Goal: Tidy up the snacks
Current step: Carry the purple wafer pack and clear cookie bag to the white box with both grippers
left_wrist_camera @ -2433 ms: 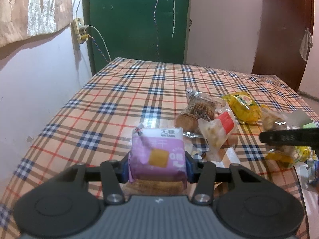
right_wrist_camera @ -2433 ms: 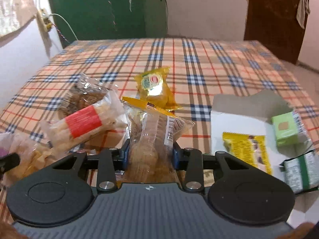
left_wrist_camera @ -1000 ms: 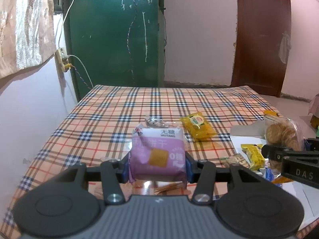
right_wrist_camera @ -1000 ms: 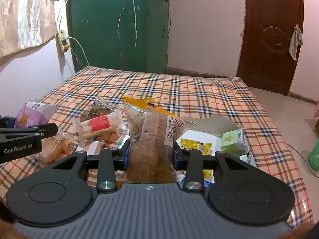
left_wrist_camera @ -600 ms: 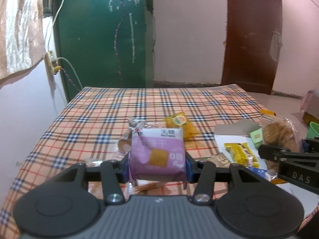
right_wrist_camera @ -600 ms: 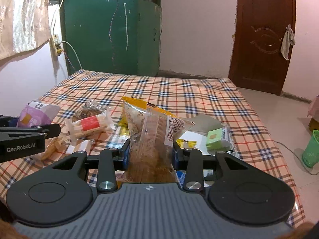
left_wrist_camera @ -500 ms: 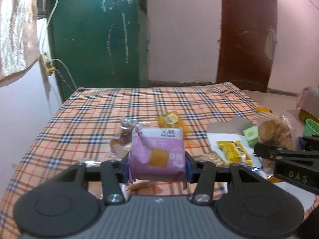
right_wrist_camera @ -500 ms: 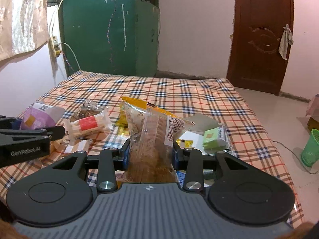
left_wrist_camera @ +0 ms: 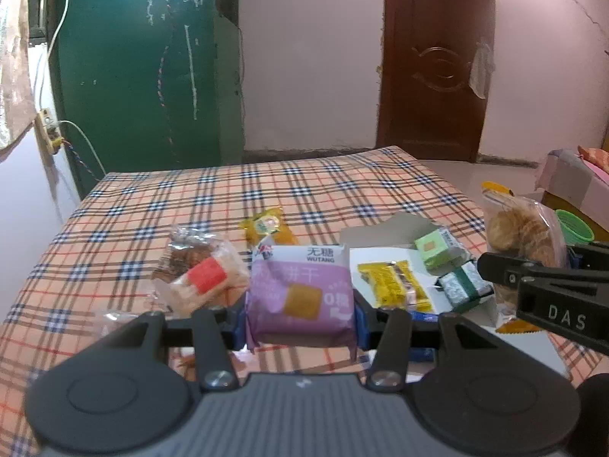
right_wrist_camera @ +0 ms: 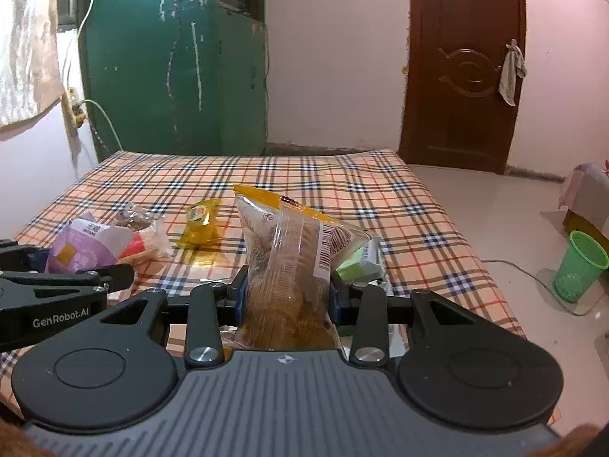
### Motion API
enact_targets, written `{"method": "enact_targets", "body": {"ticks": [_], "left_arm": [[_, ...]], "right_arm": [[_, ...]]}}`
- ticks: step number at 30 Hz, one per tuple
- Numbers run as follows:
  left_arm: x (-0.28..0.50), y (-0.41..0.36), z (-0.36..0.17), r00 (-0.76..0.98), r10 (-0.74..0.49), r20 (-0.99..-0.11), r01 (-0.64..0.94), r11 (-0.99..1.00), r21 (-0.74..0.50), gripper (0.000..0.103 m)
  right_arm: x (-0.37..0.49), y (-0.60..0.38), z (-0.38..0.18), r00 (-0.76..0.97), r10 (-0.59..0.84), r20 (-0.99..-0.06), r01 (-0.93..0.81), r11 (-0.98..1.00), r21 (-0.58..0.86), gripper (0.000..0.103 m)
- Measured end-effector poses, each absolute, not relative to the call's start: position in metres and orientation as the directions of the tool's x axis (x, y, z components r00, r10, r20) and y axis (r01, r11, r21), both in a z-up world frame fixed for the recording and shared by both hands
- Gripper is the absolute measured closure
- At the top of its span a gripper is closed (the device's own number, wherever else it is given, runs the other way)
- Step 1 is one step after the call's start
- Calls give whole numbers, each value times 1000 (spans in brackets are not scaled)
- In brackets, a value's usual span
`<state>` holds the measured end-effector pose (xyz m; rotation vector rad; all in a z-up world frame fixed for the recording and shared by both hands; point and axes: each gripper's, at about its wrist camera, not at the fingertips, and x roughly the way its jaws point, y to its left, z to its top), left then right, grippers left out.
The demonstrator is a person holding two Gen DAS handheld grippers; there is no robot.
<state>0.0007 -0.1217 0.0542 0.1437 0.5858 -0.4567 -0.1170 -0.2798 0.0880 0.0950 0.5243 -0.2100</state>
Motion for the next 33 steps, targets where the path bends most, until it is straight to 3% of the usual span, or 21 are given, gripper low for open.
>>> {"method": "enact_targets", "body": {"ticks": [33], "left_arm": [[-42,-170,21,608,-502,-615,613,789,-37,54]], "right_arm": [[-177,-323,65,786,-272,-554,341,940,22,57]]}}
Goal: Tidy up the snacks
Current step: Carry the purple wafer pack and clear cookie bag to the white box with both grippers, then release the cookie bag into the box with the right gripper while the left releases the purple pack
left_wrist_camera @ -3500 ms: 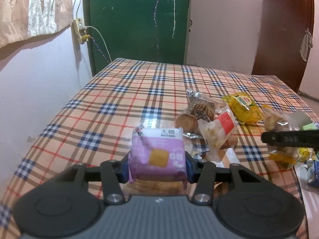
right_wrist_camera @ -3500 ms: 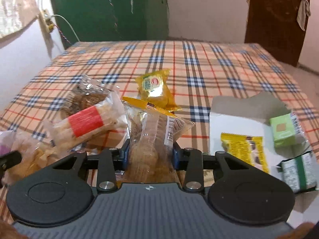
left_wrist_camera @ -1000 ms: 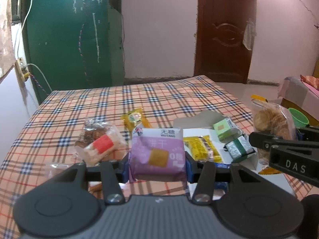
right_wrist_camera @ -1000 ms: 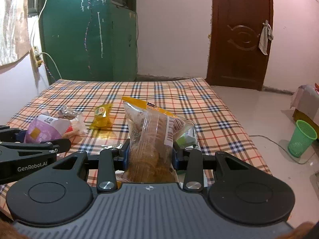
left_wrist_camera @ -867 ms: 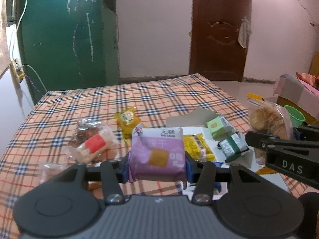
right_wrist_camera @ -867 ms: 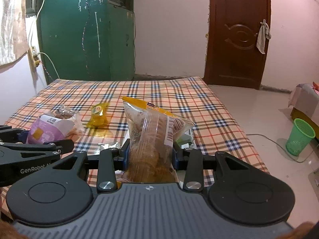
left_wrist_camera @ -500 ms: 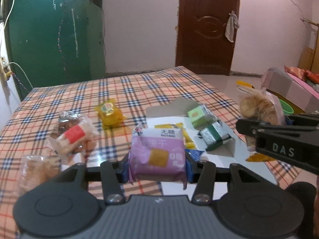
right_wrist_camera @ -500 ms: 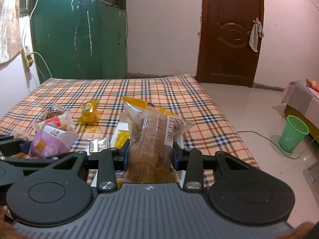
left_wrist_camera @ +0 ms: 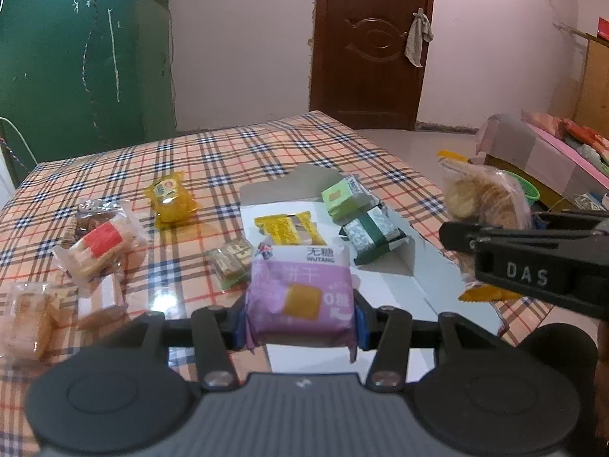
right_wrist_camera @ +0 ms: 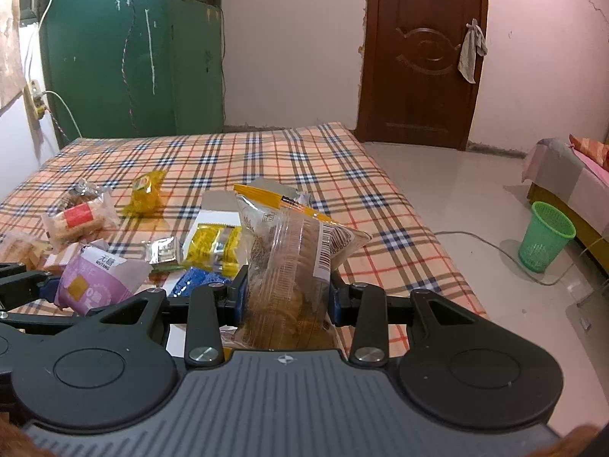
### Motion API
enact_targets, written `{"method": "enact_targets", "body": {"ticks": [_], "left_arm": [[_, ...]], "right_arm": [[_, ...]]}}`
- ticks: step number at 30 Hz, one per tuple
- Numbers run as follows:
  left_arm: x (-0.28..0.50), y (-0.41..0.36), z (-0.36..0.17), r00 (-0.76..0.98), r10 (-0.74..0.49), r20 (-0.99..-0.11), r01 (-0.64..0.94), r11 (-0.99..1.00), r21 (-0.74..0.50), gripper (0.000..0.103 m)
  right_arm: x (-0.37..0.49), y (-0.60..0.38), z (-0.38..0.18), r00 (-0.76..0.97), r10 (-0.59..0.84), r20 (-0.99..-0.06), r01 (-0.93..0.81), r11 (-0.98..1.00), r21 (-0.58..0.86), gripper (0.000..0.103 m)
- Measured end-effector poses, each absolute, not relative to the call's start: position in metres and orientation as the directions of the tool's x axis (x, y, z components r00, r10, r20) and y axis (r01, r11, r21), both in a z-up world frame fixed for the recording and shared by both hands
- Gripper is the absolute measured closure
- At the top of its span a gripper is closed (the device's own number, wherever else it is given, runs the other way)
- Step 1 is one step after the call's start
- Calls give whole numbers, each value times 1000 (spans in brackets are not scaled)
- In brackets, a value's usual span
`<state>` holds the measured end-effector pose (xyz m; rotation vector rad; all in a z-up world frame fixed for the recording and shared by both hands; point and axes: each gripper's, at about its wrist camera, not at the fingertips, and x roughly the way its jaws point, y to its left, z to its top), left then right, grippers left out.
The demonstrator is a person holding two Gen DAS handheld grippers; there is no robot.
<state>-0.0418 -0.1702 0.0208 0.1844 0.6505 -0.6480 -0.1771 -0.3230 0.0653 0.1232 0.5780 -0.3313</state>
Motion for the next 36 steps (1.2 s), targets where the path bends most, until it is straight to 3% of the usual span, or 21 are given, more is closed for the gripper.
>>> {"method": "enact_targets", "body": {"ticks": [26,28,30,36], "left_arm": [[-39,-187,3,508,-578,-638,696,712,-91,51],[-39,-187,2,494,-595,-635,703,702,-111,46],[-39,-186,4,495,-599,-629,704,701,-113,30],[-39,-179,8,522,-583,-623,689,719,-95,28]], "right_arm": [[-158,-323,47,755,-237,-612,317,948,25,56],[-159,-323,46,753,-239,-613,321,947,26,52],[-160,-323,47,757,-242,-607,322,946,24,39],[-161,-318,53,768,-270,-581,327,945,-7,23]]}}
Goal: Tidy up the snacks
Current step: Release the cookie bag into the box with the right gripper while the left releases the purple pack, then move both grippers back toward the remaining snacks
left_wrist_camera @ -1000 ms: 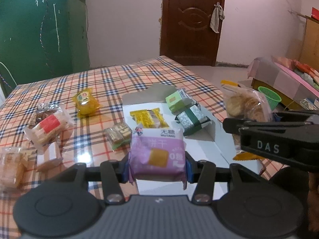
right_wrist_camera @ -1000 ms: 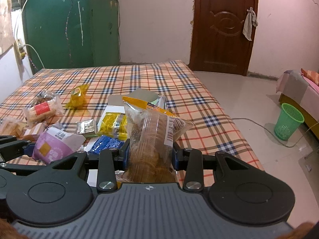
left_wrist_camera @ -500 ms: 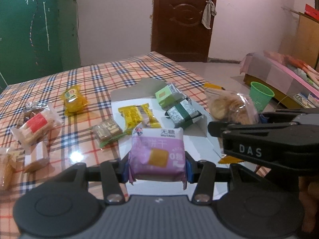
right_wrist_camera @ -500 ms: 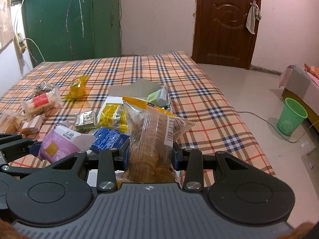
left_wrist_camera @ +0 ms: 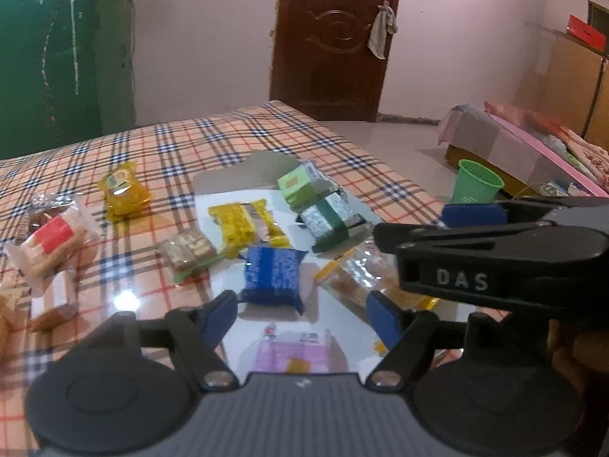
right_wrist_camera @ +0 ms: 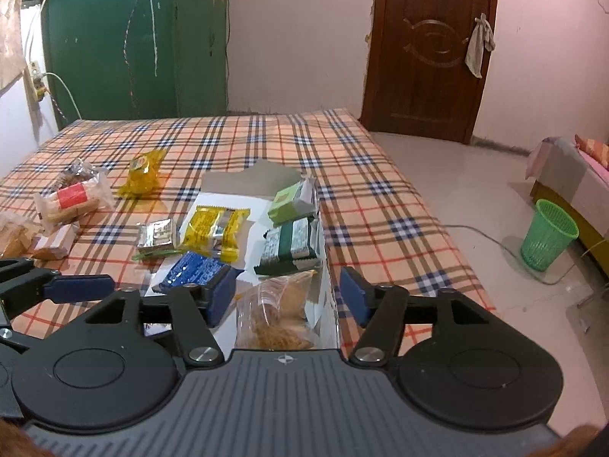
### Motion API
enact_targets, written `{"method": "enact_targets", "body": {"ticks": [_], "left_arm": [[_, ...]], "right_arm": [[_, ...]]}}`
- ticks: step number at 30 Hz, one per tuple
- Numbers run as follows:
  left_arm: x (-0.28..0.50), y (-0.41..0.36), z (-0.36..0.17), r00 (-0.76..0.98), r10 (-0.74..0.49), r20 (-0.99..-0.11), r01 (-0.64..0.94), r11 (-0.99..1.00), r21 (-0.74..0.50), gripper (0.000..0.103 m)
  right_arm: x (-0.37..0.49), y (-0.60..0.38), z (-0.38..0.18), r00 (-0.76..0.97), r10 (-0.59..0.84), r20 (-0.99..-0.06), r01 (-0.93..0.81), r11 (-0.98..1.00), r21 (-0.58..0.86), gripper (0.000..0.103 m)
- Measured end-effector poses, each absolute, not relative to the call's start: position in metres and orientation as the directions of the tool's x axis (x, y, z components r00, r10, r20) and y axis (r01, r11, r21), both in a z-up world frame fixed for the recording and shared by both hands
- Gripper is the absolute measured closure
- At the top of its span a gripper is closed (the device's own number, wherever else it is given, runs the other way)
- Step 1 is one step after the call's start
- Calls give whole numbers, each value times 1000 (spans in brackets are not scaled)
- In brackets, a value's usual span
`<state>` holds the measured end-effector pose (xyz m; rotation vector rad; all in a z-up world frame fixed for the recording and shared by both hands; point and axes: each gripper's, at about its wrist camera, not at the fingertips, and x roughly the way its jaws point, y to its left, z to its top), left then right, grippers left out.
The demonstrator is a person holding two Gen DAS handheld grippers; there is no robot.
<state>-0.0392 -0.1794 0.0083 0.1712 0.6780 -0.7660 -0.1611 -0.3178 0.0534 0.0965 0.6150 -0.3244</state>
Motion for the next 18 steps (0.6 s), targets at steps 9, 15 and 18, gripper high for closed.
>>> {"method": "enact_targets", "body": {"ticks": [9,15,18], "left_arm": [[-29,-152,18,604,-505,-617,616,787,-42,25],[-22,-127,18,637,-450,-626,564,826,-20,24],[-21,-114,19,649,-434,-625,541,840,-22,24]], "right_arm": [[-161,-312,57,782,-262,-566,308,951,-15,0],[-156,-298,57,801,-240,-548,269,963,-27,0],[-153,-288,55,806,-235,-543,258,966,-34,0]]}}
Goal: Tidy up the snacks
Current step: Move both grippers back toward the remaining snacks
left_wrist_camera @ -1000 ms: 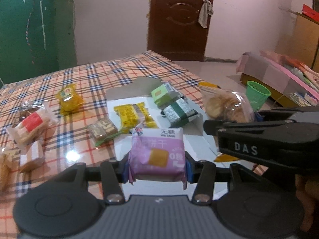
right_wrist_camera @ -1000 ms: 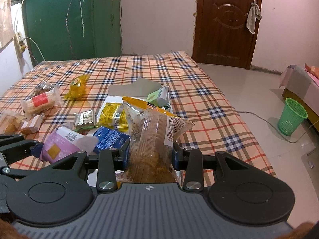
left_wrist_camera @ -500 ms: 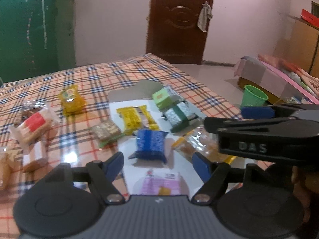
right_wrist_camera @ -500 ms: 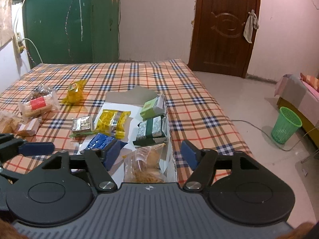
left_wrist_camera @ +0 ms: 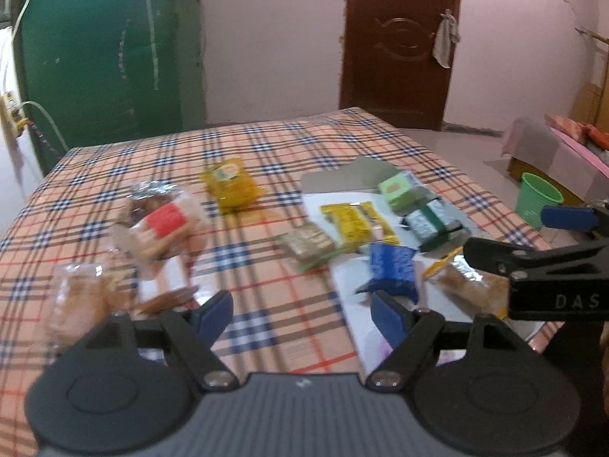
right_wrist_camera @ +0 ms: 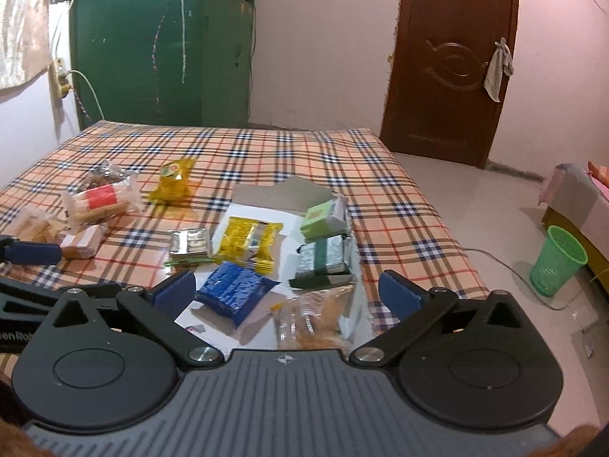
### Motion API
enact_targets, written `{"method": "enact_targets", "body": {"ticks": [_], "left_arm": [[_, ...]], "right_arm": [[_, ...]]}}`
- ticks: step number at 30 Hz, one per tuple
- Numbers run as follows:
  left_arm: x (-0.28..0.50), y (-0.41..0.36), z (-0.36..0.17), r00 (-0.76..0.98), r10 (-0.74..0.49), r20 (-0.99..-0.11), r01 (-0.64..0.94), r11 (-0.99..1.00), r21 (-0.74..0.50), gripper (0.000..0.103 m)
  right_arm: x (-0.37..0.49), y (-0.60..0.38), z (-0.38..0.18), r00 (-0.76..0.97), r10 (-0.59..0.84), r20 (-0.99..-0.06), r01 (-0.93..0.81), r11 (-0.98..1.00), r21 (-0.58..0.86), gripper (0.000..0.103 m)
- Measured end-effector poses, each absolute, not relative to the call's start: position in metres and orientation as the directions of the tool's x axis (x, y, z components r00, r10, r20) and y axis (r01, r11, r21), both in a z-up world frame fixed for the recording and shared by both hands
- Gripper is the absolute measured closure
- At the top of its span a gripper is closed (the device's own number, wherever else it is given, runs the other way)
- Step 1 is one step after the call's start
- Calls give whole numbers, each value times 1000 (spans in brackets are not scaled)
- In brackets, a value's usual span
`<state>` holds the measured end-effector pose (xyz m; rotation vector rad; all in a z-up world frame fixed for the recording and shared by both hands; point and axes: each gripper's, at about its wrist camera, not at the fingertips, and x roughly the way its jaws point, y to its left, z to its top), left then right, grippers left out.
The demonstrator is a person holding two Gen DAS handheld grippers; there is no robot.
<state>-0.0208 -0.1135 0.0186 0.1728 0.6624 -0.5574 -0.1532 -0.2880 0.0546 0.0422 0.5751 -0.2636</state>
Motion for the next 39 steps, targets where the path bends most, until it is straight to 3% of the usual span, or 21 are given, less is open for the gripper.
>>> {"method": "enact_targets", "body": {"ticks": [22,39], "left_arm": [[-14,-46,8,703,-325,-632,400,916,-27,21],[29,-6,4,771,-179,-611,233,972,9,13]], "right_arm": [[-125,-208,28,827,-15,-562,11,1000,-11,0],[-90,-204,28,819,15,-574,7,999,37,0]]}}
